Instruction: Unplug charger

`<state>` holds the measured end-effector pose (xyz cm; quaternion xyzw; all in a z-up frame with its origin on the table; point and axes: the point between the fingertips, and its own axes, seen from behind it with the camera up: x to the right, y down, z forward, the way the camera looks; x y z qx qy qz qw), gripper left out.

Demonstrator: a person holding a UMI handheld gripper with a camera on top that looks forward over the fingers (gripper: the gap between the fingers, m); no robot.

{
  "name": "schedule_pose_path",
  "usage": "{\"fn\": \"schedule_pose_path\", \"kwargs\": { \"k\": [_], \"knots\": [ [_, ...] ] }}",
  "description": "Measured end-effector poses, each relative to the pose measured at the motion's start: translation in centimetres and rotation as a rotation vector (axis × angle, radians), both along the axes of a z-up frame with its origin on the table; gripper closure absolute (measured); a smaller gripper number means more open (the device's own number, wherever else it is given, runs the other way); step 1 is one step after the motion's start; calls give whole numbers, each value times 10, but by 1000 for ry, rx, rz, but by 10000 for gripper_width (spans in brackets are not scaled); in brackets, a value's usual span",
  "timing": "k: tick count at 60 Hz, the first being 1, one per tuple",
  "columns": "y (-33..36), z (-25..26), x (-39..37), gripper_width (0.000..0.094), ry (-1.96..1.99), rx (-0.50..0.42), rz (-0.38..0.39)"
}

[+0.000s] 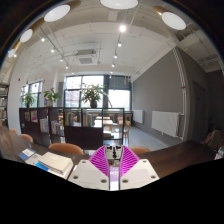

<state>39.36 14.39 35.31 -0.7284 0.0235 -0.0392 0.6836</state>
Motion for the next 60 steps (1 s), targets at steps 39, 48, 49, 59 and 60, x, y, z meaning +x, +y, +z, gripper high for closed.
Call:
{"fn": "schedule_pose_path", "kwargs": {
  "k": [39, 48, 49, 59, 60],
  "knots": [
    [-54, -338, 102, 714, 69, -595, -39],
    [-53, -319, 119, 430, 27, -555, -122],
    [-52, -313, 122, 394, 21, -547, -125],
    [-62, -216, 100, 173, 10, -403, -128],
    [-66, -204, 97, 172, 11, -383, -128]
  ]
}}
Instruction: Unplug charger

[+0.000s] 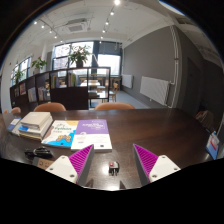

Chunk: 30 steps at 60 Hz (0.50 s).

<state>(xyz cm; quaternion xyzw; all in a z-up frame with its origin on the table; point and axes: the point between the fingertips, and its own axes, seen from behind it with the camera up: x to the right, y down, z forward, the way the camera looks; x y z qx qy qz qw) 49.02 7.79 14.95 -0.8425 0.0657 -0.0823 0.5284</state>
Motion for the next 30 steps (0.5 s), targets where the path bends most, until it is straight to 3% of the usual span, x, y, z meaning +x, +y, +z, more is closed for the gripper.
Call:
{"fn": "schedule_pose_path", "kwargs": {
  "k": [6, 14, 23, 30],
  "knots": [
    [-33, 66, -29, 167, 9, 100, -3],
    [-99, 108, -84, 160, 48, 141, 17],
    [-177, 107, -151, 151, 90, 122, 54],
    [-233, 74, -202, 127, 87, 40, 88]
  ]
}}
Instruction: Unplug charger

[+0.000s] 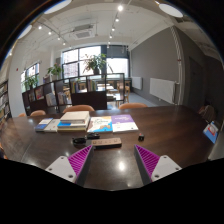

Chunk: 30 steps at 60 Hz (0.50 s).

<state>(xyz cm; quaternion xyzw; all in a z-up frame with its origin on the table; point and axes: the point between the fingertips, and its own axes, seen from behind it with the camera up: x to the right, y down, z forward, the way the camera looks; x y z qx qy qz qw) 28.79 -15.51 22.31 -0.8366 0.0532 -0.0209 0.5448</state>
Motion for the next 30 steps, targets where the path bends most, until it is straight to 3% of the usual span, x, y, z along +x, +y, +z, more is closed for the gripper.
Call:
{"fn": "schedule_pose_path", "kwargs": {
  "k": [7, 21, 30],
  "knots": [
    [-39, -24, -47, 118, 11, -66, 48],
    [-84, -19, -102, 117, -6, -62, 142],
    [-97, -13, -109, 106, -9, -54, 150]
  ]
}}
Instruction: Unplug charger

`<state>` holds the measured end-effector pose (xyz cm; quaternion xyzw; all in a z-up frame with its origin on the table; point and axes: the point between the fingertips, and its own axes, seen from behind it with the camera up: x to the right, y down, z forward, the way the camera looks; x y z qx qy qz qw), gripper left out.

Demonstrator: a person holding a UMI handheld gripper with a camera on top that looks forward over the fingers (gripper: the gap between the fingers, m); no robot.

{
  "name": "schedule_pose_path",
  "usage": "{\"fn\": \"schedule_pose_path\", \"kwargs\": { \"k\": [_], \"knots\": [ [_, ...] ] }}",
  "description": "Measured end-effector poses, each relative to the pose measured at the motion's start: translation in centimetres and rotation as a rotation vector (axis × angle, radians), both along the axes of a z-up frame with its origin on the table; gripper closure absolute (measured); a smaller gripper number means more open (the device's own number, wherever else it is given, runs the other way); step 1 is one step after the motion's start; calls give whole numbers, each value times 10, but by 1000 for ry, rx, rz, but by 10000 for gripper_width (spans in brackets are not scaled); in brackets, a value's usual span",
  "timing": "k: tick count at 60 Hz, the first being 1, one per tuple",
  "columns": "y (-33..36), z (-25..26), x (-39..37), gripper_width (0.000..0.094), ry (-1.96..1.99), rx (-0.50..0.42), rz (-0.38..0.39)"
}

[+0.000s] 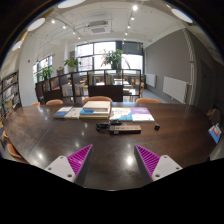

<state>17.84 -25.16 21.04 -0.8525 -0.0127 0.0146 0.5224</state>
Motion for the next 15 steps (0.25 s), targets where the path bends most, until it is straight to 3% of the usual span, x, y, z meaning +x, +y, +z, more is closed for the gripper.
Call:
{"fn": "schedule_pose_path", "kwargs": {
  "k": [15],
  "knots": [
    [-9, 2, -12, 109, 13, -10, 12]
  ]
}}
